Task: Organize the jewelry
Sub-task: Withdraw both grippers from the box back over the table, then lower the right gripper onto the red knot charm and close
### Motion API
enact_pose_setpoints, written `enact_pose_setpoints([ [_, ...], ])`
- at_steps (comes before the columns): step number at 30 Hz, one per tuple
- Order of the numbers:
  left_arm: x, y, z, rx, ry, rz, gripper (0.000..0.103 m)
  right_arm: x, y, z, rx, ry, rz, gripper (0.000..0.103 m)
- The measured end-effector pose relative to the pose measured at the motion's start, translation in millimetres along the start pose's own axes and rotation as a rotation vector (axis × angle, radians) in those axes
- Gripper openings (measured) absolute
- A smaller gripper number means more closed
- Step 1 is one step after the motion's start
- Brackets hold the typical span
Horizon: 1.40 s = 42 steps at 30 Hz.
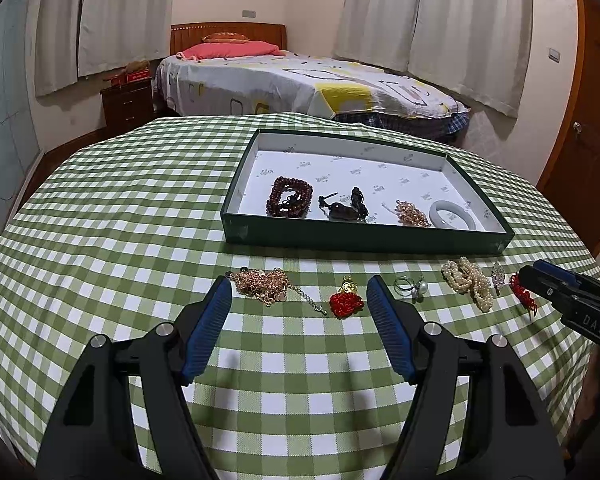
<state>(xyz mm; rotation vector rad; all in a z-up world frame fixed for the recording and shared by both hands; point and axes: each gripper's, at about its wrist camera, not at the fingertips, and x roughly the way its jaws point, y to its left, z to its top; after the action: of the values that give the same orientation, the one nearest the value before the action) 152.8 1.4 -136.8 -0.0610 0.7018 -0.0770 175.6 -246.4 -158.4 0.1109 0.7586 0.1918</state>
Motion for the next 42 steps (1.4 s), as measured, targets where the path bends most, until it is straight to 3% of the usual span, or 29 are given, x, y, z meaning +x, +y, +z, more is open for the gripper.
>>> enact_pose_setpoints([
  [27, 22.6, 10.8, -3.1, -0.019, 0.051, 0.016, 0.068, 25.4, -35.1, -10.3, 0.053, 0.094, -0.110, 0.040],
  [34, 25.3, 7.1, -4.6, -0.012, 0.061, 0.014, 0.068, 26.1, -28.5, -13.4, 0.012, 0.097, -0.117, 0.013],
  [42, 31.1, 8.3, -4.7, -0.013, 0.080, 0.020, 0.068, 23.7, -25.6, -11.3, 0.008, 0.080, -0.098, 0.012],
])
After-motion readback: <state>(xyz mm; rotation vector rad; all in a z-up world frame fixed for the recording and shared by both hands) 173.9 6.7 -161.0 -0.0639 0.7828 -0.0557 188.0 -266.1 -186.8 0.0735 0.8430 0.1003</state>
